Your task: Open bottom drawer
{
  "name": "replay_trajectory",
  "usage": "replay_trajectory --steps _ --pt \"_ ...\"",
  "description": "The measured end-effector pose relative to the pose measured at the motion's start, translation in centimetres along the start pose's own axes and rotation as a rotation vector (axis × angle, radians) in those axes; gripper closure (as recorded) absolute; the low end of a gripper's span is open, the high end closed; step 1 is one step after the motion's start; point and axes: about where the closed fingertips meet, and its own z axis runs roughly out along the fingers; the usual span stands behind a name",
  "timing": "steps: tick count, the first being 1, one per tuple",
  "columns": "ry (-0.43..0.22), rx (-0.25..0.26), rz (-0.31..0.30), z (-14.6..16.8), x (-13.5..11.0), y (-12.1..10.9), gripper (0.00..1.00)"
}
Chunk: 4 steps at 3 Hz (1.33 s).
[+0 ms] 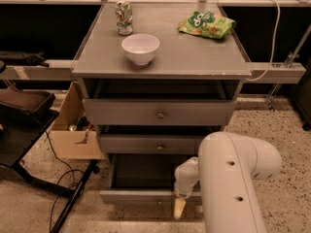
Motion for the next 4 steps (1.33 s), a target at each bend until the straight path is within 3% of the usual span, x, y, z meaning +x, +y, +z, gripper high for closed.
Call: replay_trajectory --steps 1,2,3,4 --pt "0.0 0.0 -0.001 0.0 0.0 0.0 0.0" --pt "0.033 -0.035 -0.061 -0.4 -1.7 -0.3 0.04" --pt "0.071 -0.11 -0.05 -0.8 -2.1 2.2 0.25" --pt "0.023 -0.25 0.08 -1.1 -2.3 8.8 0.57"
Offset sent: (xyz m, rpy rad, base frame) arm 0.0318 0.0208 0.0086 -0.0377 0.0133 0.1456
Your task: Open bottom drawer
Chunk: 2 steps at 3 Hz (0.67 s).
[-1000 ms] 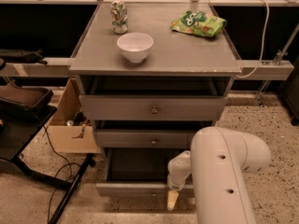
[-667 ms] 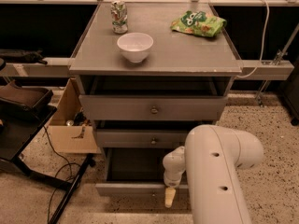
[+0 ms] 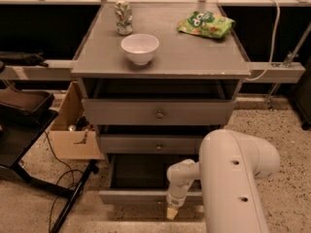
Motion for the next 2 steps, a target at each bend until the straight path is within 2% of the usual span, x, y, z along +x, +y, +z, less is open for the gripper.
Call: replay_trajectory --steps 1,2 --pt "0.0 0.0 0.0 -0.23 -0.12 -0.47 0.81" --pt "0.0 0.0 0.0 -0.42 -0.16 -0.7 1.0"
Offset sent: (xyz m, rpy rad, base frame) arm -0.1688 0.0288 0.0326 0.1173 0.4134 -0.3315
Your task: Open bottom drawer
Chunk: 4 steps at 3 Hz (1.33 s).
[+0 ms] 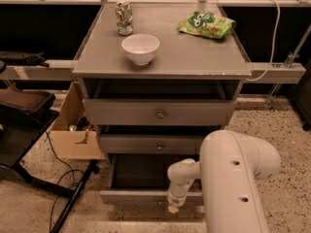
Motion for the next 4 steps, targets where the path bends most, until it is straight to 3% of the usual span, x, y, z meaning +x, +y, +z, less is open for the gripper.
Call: replay_trajectory --steps 2,4 --pt "0.0 0.0 0.0 -0.42 -0.1 -0.51 0.97" --pt "0.0 0.0 0.0 -0.42 -0.1 -0.5 0.43"
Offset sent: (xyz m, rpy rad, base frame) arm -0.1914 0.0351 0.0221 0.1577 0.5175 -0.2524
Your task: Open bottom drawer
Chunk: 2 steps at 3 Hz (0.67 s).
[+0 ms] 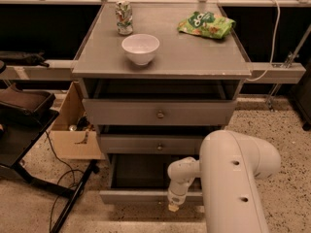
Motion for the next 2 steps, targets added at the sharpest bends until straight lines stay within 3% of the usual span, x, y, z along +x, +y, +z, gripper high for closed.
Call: replay_trajectory --steps 2 --pt "0.0 0.0 0.0 -0.06 -0.02 -0.08 0.0"
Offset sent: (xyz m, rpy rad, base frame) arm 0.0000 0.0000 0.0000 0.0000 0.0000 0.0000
